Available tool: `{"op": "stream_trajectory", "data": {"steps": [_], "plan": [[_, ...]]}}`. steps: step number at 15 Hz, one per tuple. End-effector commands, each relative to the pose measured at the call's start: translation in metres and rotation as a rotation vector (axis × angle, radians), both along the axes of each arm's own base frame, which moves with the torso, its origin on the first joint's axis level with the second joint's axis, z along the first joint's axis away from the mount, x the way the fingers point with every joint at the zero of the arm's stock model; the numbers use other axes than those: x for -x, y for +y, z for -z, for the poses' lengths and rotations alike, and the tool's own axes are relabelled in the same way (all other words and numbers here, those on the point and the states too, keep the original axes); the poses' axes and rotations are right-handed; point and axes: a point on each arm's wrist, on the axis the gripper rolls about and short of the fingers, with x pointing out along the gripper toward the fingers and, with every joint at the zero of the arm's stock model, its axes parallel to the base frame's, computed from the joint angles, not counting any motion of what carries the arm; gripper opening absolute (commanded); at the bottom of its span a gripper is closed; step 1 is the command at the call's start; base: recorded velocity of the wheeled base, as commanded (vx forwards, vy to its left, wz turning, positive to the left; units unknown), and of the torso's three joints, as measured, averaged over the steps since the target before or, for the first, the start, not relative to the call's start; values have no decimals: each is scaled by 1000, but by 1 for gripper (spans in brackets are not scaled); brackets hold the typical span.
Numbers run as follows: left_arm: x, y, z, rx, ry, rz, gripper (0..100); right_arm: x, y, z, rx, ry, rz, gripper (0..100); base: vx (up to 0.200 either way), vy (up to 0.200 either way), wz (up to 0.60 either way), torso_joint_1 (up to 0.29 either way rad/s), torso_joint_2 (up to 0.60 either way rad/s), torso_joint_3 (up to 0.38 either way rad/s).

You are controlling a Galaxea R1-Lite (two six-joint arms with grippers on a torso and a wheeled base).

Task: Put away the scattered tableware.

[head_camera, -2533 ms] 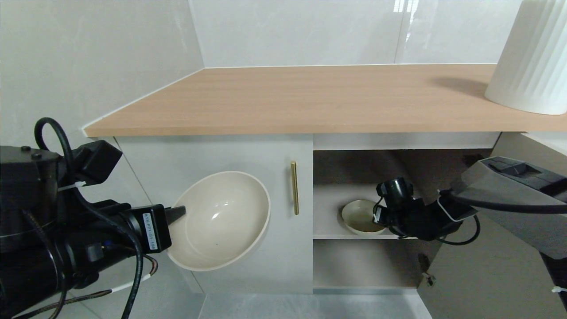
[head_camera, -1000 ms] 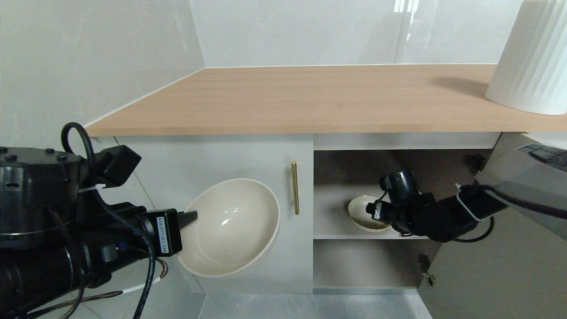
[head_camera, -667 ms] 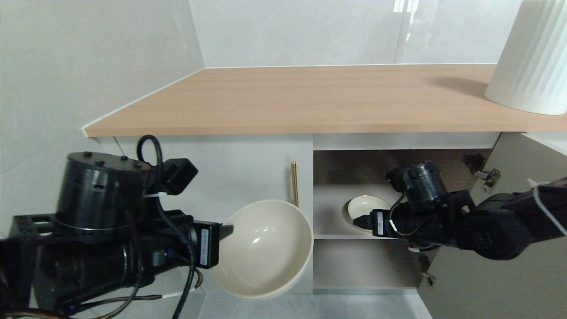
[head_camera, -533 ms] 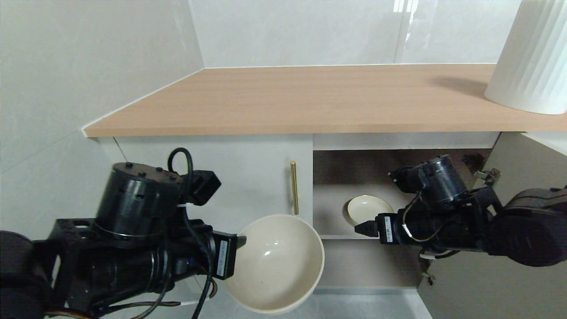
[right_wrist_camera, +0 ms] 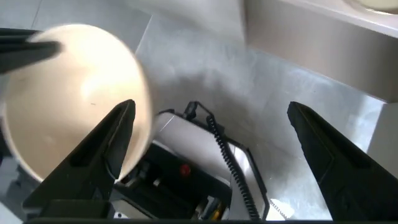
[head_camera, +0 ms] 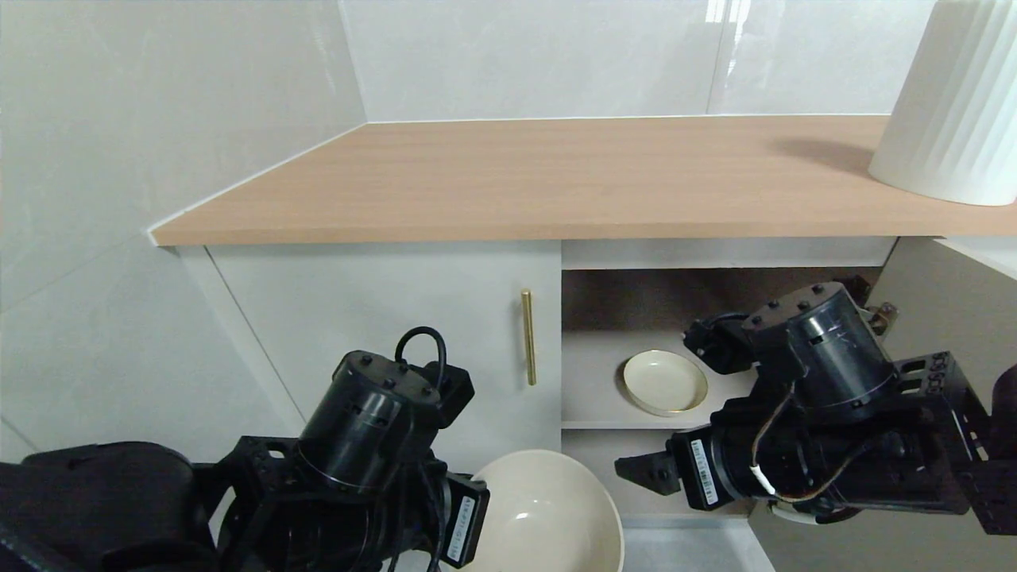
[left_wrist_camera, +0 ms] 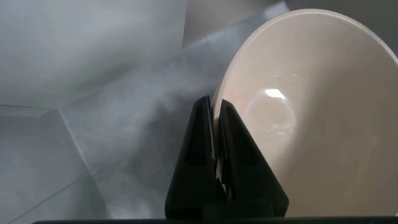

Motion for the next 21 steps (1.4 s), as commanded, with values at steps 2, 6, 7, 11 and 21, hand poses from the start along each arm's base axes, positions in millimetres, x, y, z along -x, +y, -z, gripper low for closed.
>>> {"op": "stream_trajectory", "data": {"steps": [2,6,7,11,21], "plan": [[0,-5,7,-22,14,9,0,3,13,13,33,33,-42,100,0,0,0,0,0,0],[1,-8,6,-16,9,21,0,2,29,32,79,81,-78,100,0,0,0,0,0,0],[1,-9,6,-15,8,23,0,0,32,38,89,92,-80,100,0,0,0,0,0,0],[1,-10,5,-11,6,25,0,-3,36,44,98,105,-79,100,0,0,0,0,0,0],[1,-11,6,-12,5,25,0,-5,38,48,97,117,-69,0,0,0,0,0,0,0]]}}
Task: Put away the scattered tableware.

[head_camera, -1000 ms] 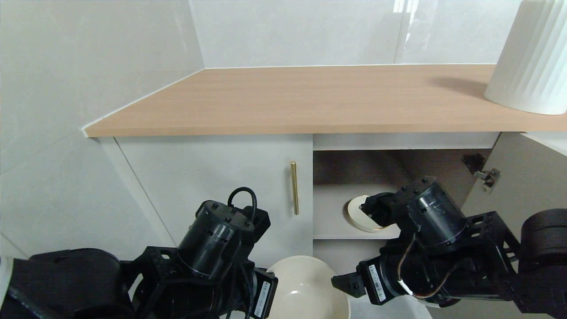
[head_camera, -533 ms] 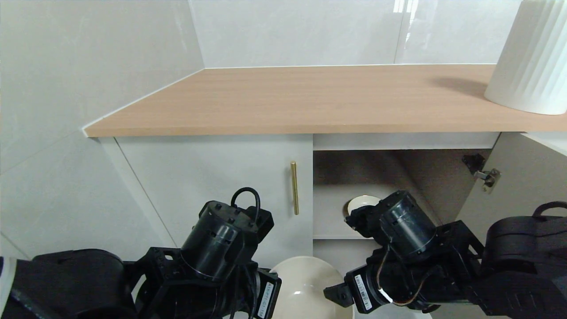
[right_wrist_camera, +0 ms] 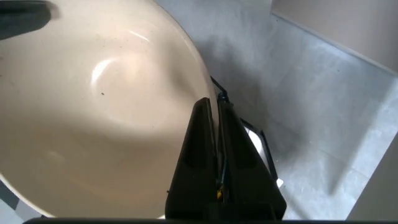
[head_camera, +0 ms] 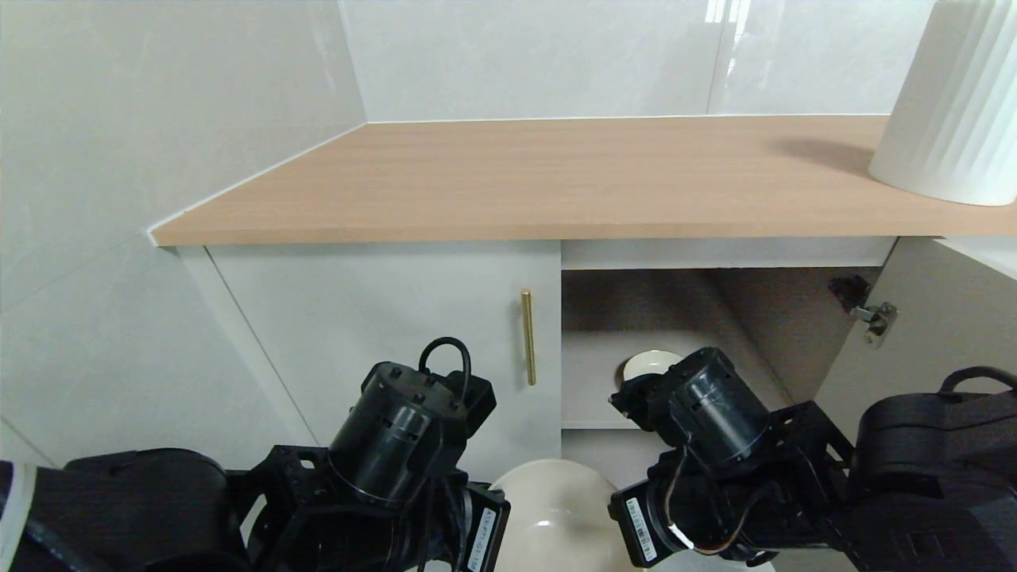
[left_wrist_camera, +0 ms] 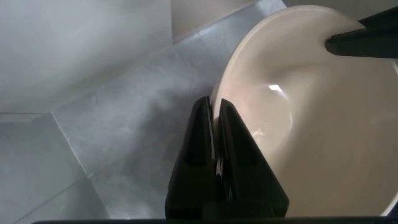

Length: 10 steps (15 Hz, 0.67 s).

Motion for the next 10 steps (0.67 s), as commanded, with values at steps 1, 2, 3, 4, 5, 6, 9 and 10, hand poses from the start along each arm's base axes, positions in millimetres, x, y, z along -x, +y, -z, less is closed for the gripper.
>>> {"op": "stream_trajectory", "data": {"steps": [1,2,3,4,5,6,9,10], "plan": [[0,0,0,-3,0,-2,0,0,0,2,10,5,1,0,0,0,0,0,0,0],[0,1,0,-2,-1,-2,0,0,0,3,11,6,1,0,0,0,0,0,0,0],[1,1,0,-4,1,-2,0,0,0,4,13,8,1,0,0,0,0,0,0,0],[1,1,0,-5,0,-3,0,-1,1,4,14,9,1,0,0,0,0,0,0,0],[1,1,0,-3,-3,-4,100,0,1,4,14,9,1,0,0,0,0,0,0,0],[0,1,-1,-3,-8,-13,100,0,0,4,15,10,2,0,0,0,0,0,0,0],[-2,0,-4,13,-44,-48,100,-2,0,6,22,9,14,0,0,0,0,0,0,0],[-3,-1,-5,22,-55,-52,100,-6,-2,8,24,15,39,0,0,0,0,0,0,0]]}}
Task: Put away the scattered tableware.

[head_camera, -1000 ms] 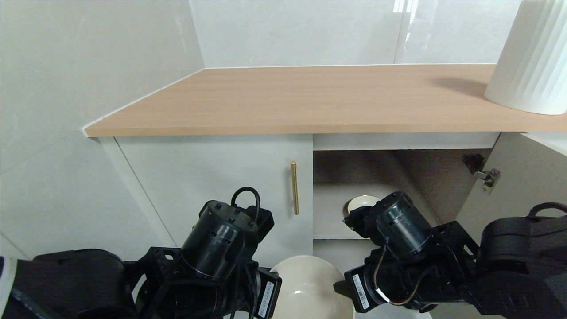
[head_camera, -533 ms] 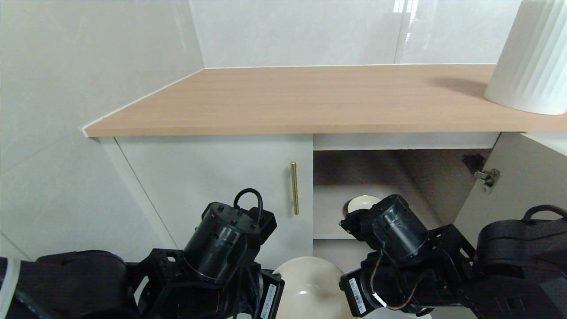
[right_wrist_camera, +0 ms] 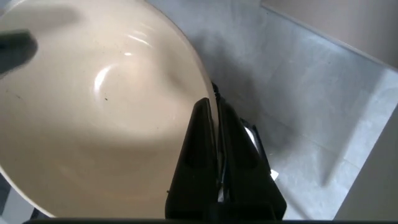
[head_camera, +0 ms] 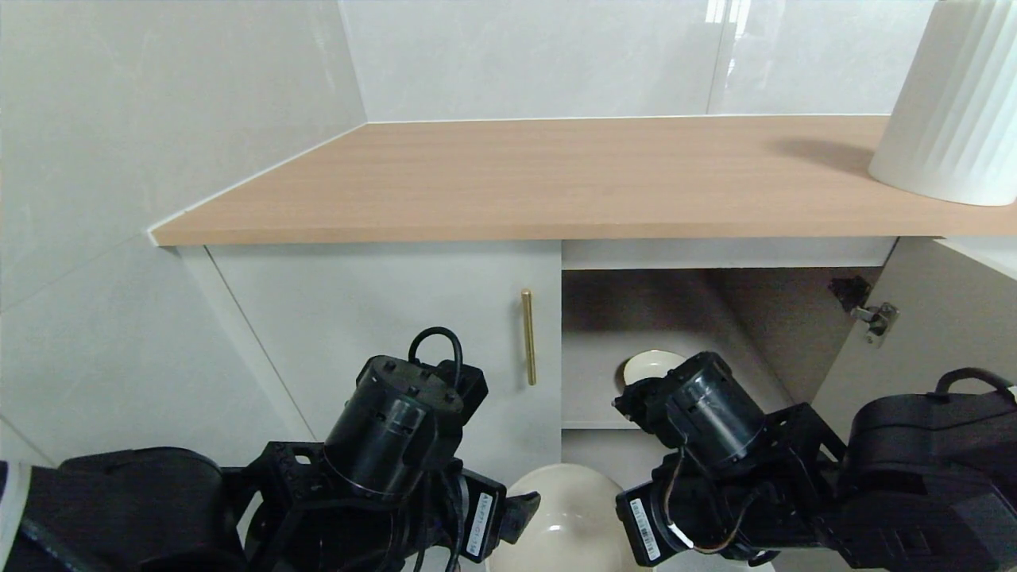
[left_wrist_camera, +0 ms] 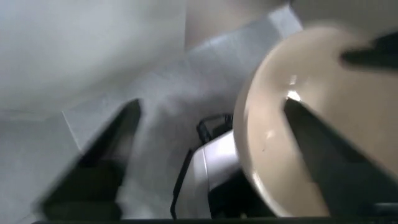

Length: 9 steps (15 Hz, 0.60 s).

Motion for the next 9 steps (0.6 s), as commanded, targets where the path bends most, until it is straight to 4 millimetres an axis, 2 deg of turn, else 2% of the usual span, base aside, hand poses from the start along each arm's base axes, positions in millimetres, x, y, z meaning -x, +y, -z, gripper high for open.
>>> {"op": "stream_trajectory", "data": {"steps": [1,4,6,9], "plan": [[0,1,-2,9,-10,-6,100,-11,-5,3,-6,11,58,0,0,0,0,0,0,0],[-1,2,-4,10,-26,-22,100,-55,-23,8,-69,3,296,0,0,0,0,0,0,0],[0,3,-7,26,-28,-30,100,-90,-35,23,-56,-27,486,0,0,0,0,0,0,0],[0,3,-8,43,-23,-45,100,-126,-60,38,-67,-36,706,0,0,0,0,0,0,0]]}}
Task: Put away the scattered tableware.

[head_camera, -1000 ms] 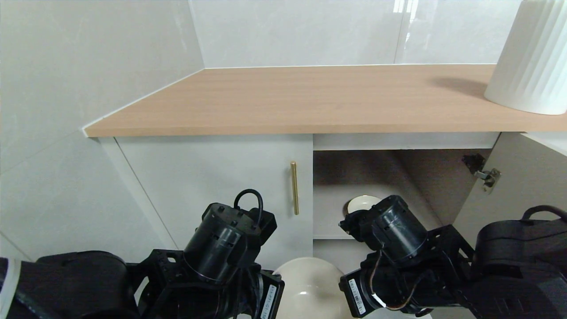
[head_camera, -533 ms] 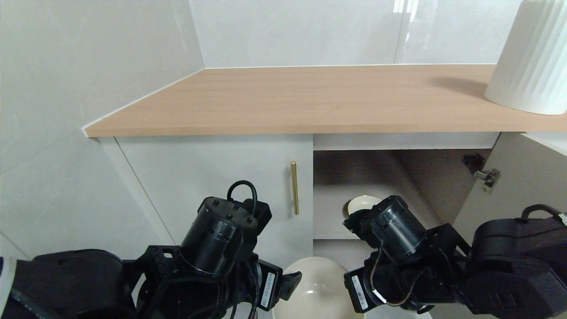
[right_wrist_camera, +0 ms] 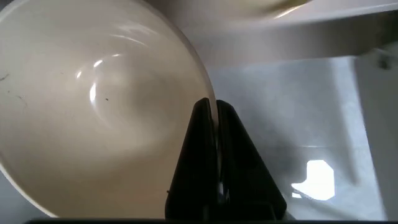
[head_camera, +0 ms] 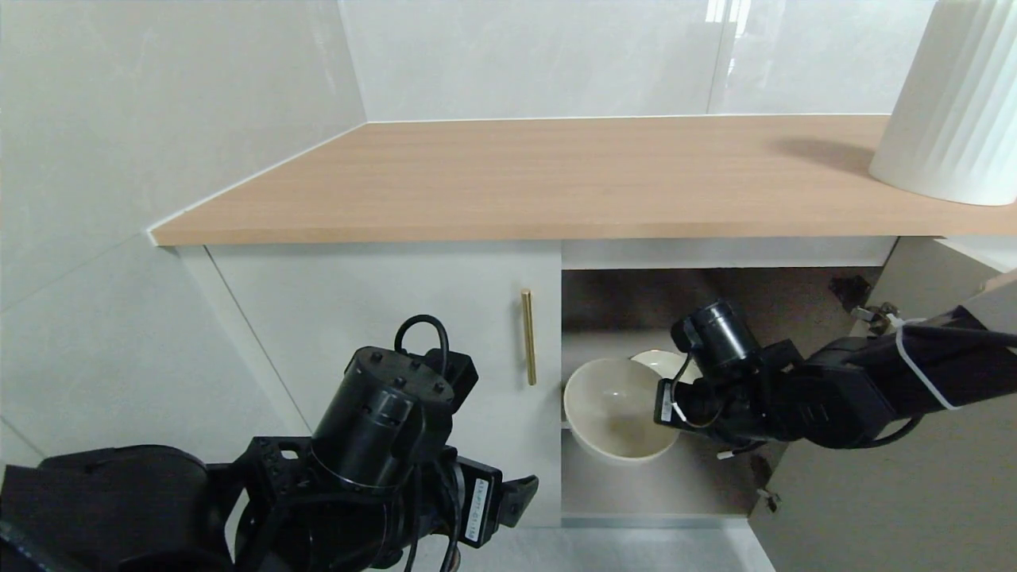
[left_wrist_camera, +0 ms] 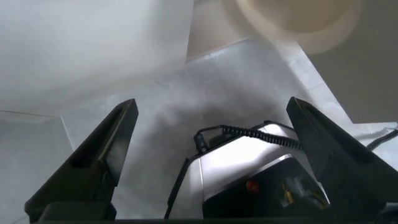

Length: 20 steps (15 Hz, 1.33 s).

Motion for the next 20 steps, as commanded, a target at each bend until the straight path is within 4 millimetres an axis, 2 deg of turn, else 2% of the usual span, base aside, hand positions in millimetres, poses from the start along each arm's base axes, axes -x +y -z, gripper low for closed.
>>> {"op": "stream_trajectory", "data": {"steps": [1,4,9,14,20], "plan": [[1,1,-3,8,-8,0,100,-27,-19,20,-12,14,118,0,0,0,0,0,0,0],[2,2,-5,15,-14,0,100,-42,-35,19,-55,-48,177,0,0,0,0,0,0,0],[2,2,-6,17,-16,0,100,-72,-58,37,-58,-57,269,0,0,0,0,0,0,0],[2,2,-6,17,-16,0,100,-86,-66,44,-34,-76,328,0,0,0,0,0,0,0],[2,2,-6,18,-15,-1,100,-90,-65,51,-12,-81,348,0,0,0,0,0,0,0]]}}
